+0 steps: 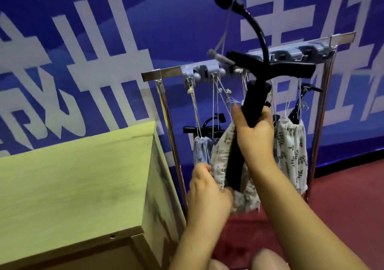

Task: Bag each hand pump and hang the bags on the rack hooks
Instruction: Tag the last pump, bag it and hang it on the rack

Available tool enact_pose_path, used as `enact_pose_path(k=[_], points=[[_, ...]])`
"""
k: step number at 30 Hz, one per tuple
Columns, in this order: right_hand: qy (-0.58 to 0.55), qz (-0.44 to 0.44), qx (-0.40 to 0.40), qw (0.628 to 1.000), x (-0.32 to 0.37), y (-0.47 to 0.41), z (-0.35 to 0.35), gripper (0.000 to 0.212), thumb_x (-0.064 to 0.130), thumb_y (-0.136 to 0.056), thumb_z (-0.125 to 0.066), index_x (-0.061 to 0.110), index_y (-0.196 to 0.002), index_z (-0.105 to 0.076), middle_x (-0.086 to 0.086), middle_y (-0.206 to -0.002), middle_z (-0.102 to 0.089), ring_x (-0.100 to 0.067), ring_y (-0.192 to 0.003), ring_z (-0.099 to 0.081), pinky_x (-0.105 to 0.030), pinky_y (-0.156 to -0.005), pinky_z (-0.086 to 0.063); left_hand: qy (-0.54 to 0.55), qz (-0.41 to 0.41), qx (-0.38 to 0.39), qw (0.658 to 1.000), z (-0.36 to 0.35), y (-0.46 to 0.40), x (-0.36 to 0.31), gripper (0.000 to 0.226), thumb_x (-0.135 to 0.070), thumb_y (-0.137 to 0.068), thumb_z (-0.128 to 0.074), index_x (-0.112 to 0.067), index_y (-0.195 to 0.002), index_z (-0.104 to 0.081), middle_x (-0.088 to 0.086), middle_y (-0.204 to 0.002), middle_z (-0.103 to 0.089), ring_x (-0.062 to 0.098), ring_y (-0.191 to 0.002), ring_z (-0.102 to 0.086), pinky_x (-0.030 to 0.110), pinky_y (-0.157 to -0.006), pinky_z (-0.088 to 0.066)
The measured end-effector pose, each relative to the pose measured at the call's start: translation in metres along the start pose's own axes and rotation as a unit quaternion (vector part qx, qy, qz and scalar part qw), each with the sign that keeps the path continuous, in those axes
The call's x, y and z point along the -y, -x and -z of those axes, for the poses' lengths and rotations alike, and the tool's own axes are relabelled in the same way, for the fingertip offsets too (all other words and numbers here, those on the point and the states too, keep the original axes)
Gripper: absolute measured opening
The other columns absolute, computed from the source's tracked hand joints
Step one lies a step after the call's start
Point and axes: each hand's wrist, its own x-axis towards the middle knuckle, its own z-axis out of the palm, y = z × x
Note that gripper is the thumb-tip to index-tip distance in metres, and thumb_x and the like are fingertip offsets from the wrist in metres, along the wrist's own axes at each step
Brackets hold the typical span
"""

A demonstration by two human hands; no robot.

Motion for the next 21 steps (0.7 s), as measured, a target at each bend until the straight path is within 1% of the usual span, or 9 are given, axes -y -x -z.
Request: enact_pose_path(k=[2,4,7,10,12,14,17,19,21], points=[[-0.002,0.001,0.003,1.000,-0.003,-0.002,0.001,0.032,0.074,-0.063,-0.058,0.048,-0.079,-0.049,-0.008,-0.100,-0.061,-0.029,-0.101,-0.057,-0.050,-0.089,-0.047,0.014,0.028,0.123,0.992,0.001,-0.004,0.012,0.018,-0.026,-0.086,-0.057,-0.019,-0.098,-0.046,0.005,-0.098,-0.061,0.029,-0.098,-0.060,0.035,-0.079,-0.047],[0.021,0.008,0.002,1.000,-0.004,-0.001,0.003,0.043,0.075,-0.061,-0.059,0.042,-0.086,-0.050,-0.010,-0.102,-0.057,-0.033,-0.101,-0.055,-0.052,-0.087,-0.048,0.182,0.049,0.144,0.972,0.010,-0.007,0.012,0.007,-0.022,-0.094,-0.052,-0.019,-0.089,-0.056,0.002,-0.087,-0.065,0.019,-0.085,-0.064,0.029,-0.074,-0.049],[0.094,0.045,0.010,0.994,-0.010,0.010,0.003,0.055,0.053,-0.067,-0.071,0.018,-0.103,-0.048,-0.014,-0.107,-0.053,-0.035,-0.102,-0.052,-0.050,-0.089,-0.044,0.514,0.096,0.097,0.847,0.029,-0.015,-0.012,0.017,-0.014,-0.097,-0.048,-0.012,-0.084,-0.059,0.001,-0.065,-0.066,0.010,-0.058,-0.062,0.022,-0.059,-0.052],[0.118,0.043,0.086,0.988,-0.014,0.029,0.002,0.050,0.034,-0.078,-0.073,0.010,-0.105,-0.039,-0.006,-0.103,-0.048,-0.022,-0.098,-0.050,-0.023,-0.085,-0.038,0.619,0.078,0.050,0.780,0.040,-0.029,-0.032,0.021,-0.017,-0.096,-0.047,-0.011,-0.082,-0.061,0.002,-0.064,-0.070,0.012,-0.059,-0.066,0.028,-0.066,-0.054],[0.095,0.035,0.151,0.983,-0.004,0.040,0.006,0.045,0.046,-0.083,-0.057,0.014,-0.103,-0.032,0.008,-0.093,-0.042,-0.003,-0.085,-0.045,-0.005,-0.069,-0.034,0.645,0.076,0.039,0.759,0.042,-0.034,-0.038,0.020,-0.021,-0.096,-0.048,-0.012,-0.086,-0.062,0.004,-0.072,-0.072,0.016,-0.068,-0.068,0.033,-0.073,-0.055],[0.063,0.021,0.211,0.975,0.005,0.044,0.012,0.049,0.060,-0.081,-0.041,0.016,-0.103,-0.033,0.012,-0.090,-0.041,0.002,-0.082,-0.042,-0.001,-0.068,-0.033,0.667,0.082,0.035,0.740,0.042,-0.033,-0.037,0.018,-0.022,-0.097,-0.047,-0.012,-0.094,-0.061,0.007,-0.079,-0.071,0.018,-0.074,-0.068,0.032,-0.072,-0.057],[-0.040,-0.054,0.235,0.970,0.002,0.042,0.019,0.029,0.047,-0.095,-0.040,0.019,-0.089,-0.045,0.001,-0.085,-0.049,-0.013,-0.082,-0.047,-0.018,-0.072,-0.039,0.683,0.079,0.009,0.726,0.044,-0.035,-0.026,0.017,-0.019,-0.097,-0.046,-0.013,-0.091,-0.061,0.000,-0.069,-0.069,0.010,-0.064,-0.067,0.022,-0.061,-0.056],[-0.077,-0.089,0.196,0.973,-0.004,0.035,0.022,0.023,0.042,-0.086,-0.044,0.024,-0.075,-0.052,-0.008,-0.083,-0.051,-0.026,-0.083,-0.050,-0.037,-0.080,-0.042,0.697,0.065,-0.007,0.714,0.051,-0.037,-0.017,0.019,-0.014,-0.097,-0.045,-0.014,-0.087,-0.061,-0.006,-0.060,-0.067,0.005,-0.056,-0.065,0.016,-0.053,-0.053],[-0.135,-0.139,0.127,0.973,-0.007,0.026,0.028,0.020,0.031,-0.084,-0.048,0.021,-0.068,-0.055,-0.010,-0.074,-0.052,-0.028,-0.074,-0.052,-0.046,-0.076,-0.043,0.705,0.056,-0.009,0.707,0.055,-0.037,-0.005,0.019,-0.011,-0.096,-0.045,-0.013,-0.090,-0.063,-0.002,-0.067,-0.071,0.009,-0.062,-0.068,0.019,-0.057,-0.055]])
